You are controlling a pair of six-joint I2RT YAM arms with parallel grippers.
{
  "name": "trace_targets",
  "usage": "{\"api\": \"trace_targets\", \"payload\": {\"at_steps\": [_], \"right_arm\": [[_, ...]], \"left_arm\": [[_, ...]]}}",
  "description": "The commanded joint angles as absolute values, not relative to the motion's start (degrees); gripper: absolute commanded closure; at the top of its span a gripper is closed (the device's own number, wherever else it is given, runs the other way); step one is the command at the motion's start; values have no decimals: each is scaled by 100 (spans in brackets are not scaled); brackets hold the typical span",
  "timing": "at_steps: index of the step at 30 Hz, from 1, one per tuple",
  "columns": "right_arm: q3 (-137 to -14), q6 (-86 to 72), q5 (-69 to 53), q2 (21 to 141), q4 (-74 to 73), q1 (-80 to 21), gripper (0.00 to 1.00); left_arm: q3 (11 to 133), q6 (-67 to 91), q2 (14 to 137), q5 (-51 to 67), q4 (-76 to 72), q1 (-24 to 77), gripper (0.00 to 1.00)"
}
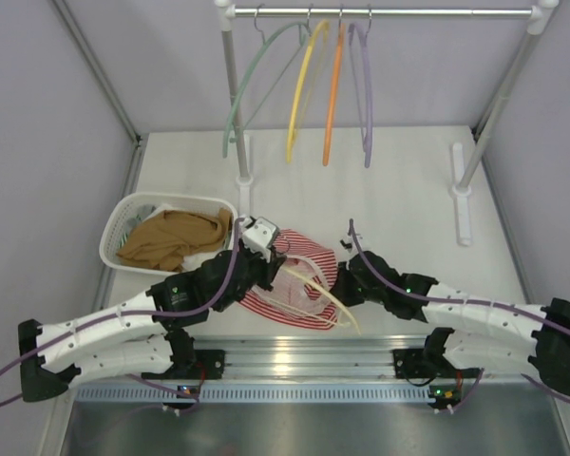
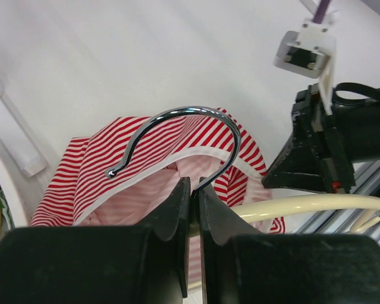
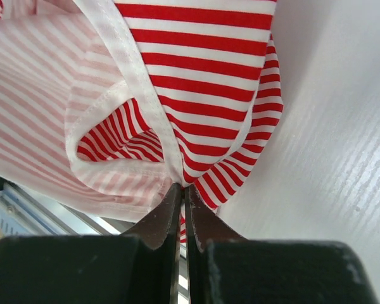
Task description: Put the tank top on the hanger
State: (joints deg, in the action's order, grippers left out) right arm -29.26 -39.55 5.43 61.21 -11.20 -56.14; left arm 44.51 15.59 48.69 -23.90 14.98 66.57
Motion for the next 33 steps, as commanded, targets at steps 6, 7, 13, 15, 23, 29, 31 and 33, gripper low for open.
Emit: {"api": "trace_targets", "payload": {"at_steps": [6, 7, 13, 15, 23, 29, 31, 33], "right_arm": [[-2891, -4061, 870, 4923, -1967, -5599, 100], [-2892, -4043, 879, 4870, -2030, -5573, 100], [-2900, -4052, 826, 4544, -2302, -5485, 100], [-2961, -4052, 852, 4422, -2408, -5458, 100], [-3295, -3920, 773, 4114, -2882, -5291, 100], [-3445, -3911, 703, 4017, -3023, -5212, 100], [-3498, -3902, 703, 3999, -3085, -5186, 100], [-3542, -3876, 694, 3981, -3120, -5177, 100]], "left_arm": [[4632, 1222, 4579, -3418, 888, 6697, 100], [4632, 1169, 4579, -3480, 879, 6689, 100], [4649, 1046, 4693, -3849, 861, 6688, 100], [4623, 1020, 4676, -3989, 861, 6688, 100], [4544, 835, 4631, -4544, 748, 6688, 100], [4526, 721, 4816, -4790, 580, 6688, 100], [4500, 712, 4851, -4869, 545, 6697, 100], [4483, 721, 4843, -5036, 484, 6689, 100]]}}
